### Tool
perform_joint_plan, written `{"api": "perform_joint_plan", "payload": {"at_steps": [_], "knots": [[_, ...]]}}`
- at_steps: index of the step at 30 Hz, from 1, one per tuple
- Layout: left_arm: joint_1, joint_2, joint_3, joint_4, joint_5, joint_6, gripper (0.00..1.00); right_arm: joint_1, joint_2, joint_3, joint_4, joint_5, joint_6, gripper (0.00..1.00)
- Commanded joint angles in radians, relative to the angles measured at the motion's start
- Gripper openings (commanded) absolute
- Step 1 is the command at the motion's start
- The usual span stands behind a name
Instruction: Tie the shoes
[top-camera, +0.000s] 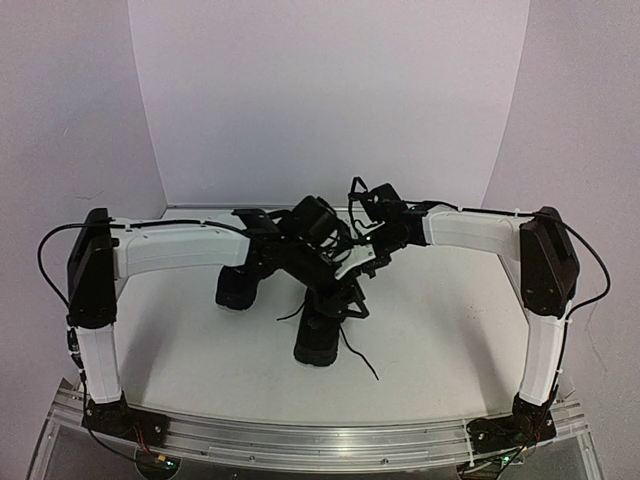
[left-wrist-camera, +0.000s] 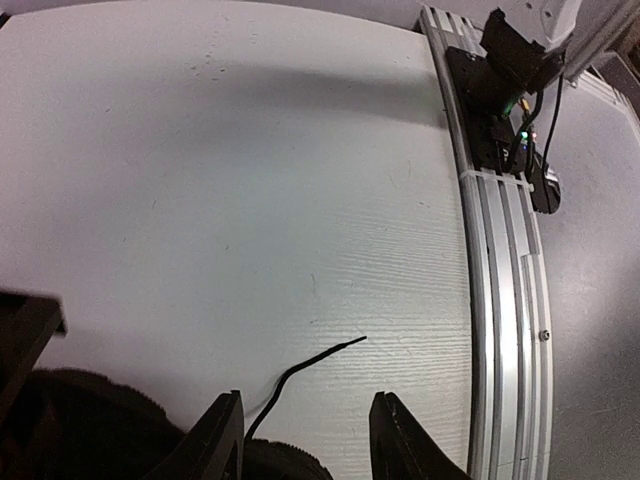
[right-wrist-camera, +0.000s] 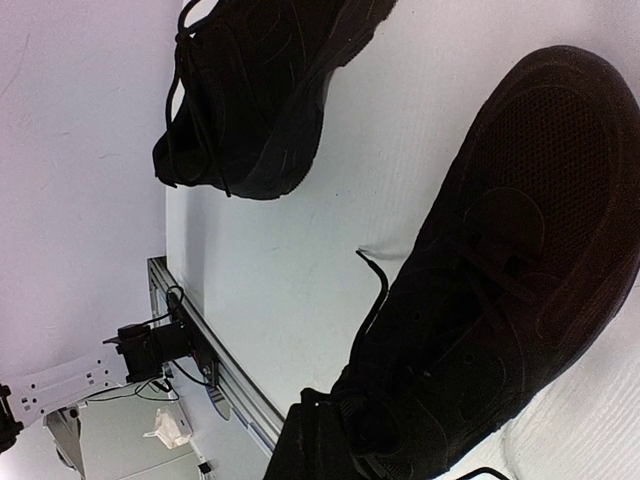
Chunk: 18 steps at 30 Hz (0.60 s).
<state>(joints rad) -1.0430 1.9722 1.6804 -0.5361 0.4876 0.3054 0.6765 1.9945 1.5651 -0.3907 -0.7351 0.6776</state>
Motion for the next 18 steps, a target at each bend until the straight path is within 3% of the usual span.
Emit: {"api": "perform_joint_plan", "payload": {"at_steps": [1, 4, 8, 14, 18], "knots": [[0.084, -0.222, -0.187, 0.162, 0.003, -0.159, 0.45, 0.009, 0.01, 0.046, 0.012, -0.027, 0.01, 0.03], [0.146, -0.336, -0.332, 0.262, -0.061, -0.255, 0.45, 0.018, 0.021, 0.06, 0.012, -0.034, 0.022, 0.1], [0.203, -0.435, -0.469, 0.326, -0.188, -0.349, 0.46, 0.042, 0.047, 0.088, 0.012, -0.042, 0.036, 0.11], [0.273, -0.49, -0.555, 0.323, -0.298, -0.444, 0.46, 0.085, 0.096, 0.136, 0.01, -0.046, 0.062, 0.19], [0.282, -0.484, -0.565, 0.299, -0.308, -0.448, 0.47, 0.101, 0.113, 0.151, 0.008, -0.049, 0.069, 0.3]]}}
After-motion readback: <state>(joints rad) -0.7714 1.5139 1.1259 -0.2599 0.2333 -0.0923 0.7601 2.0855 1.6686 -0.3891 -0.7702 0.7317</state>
